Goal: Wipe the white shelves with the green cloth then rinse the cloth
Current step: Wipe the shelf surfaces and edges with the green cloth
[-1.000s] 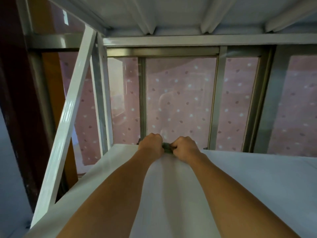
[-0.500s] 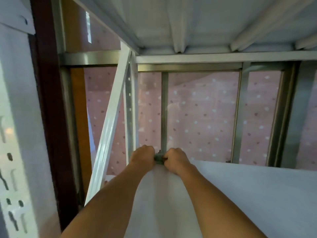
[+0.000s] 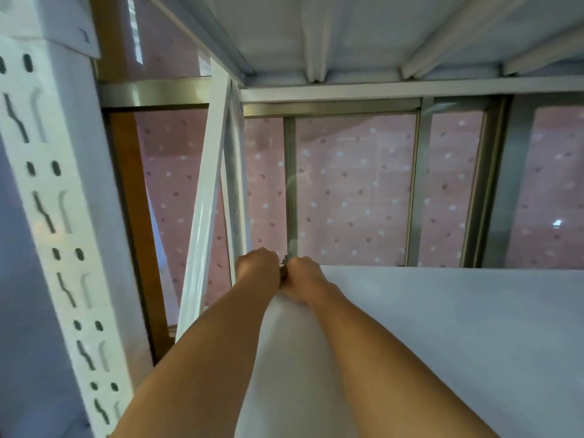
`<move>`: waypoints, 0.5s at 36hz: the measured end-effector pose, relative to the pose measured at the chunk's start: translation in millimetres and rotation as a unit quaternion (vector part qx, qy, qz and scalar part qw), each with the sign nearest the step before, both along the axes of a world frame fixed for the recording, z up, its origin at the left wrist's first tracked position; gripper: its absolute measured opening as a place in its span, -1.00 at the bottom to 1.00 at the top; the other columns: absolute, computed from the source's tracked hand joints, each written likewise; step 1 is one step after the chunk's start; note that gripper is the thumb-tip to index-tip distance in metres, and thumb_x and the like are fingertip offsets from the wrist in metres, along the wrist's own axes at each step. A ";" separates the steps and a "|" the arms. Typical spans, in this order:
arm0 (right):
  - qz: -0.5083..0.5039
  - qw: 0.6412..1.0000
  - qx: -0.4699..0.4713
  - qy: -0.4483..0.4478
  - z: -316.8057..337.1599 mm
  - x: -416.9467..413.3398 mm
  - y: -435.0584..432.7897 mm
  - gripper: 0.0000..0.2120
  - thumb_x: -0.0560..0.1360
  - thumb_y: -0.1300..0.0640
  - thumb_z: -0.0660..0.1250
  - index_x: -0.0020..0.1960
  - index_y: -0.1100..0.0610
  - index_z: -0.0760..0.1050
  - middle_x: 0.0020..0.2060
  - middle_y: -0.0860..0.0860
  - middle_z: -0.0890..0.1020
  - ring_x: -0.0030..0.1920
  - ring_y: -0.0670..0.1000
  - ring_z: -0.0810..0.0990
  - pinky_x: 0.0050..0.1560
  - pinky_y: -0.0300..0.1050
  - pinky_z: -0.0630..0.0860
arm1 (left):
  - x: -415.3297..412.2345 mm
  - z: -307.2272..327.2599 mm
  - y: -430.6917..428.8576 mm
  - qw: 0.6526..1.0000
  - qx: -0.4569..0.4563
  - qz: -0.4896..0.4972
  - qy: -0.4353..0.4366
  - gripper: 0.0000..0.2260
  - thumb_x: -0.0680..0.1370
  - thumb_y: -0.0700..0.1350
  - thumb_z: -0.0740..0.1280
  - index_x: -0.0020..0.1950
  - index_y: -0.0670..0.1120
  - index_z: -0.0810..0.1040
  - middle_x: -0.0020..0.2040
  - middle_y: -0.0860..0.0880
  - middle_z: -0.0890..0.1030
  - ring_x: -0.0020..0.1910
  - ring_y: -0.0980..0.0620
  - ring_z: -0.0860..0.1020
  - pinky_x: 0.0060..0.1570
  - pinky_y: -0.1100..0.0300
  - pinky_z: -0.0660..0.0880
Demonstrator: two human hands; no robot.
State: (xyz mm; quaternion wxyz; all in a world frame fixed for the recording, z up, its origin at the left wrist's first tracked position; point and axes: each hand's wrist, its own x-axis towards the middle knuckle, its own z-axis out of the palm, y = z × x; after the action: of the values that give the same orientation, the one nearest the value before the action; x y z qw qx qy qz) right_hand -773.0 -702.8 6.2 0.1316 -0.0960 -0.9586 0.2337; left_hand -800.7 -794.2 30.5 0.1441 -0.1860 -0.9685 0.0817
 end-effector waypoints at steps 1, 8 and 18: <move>0.003 1.000 -0.001 0.006 -1.1 5.2 -3.1 -0.75 0.57 0.08 0.31 0.10 0.18 0.67 -0.03 0.15 0.64 -0.20 0.10 0.48 -0.07 -0.14 0.42 | 4.5 -0.5 -3.8 1.000 0.000 0.001 0.001 -0.80 0.56 -0.27 0.25 0.13 -0.11 0.56 -0.03 -0.03 0.54 -0.01 -0.04 0.58 -0.22 0.15 0.40; 0.001 1.000 -0.011 0.003 -2.9 46.1 -27.8 -0.79 0.56 0.15 0.28 -0.02 0.14 0.70 -0.01 0.11 0.69 -0.16 0.08 0.50 -0.05 -0.16 0.37 | 43.2 -2.8 -23.5 1.000 -0.008 -0.002 -0.011 -0.77 0.59 -0.24 0.26 0.23 -0.13 0.55 0.05 -0.05 0.55 0.09 -0.05 0.58 -0.08 0.16 0.46; -0.037 0.999 -0.007 -0.013 -2.2 101.6 -62.8 -0.77 0.57 0.12 0.26 0.01 0.17 0.67 -0.06 0.12 0.65 -0.13 0.10 0.53 -0.03 -0.15 0.44 | 87.1 -10.3 -59.1 0.998 -0.025 -0.048 0.015 -0.83 0.60 -0.20 0.28 0.18 -0.11 0.57 0.11 -0.05 0.60 0.07 -0.03 0.61 -0.07 0.18 0.48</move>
State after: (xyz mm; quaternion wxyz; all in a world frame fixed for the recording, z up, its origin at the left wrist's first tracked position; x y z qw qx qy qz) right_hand -671.4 -765.7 4.0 0.1265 -0.1352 -0.9544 0.2341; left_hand -713.6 -853.3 20.2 0.1576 -0.2347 -0.9538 0.1012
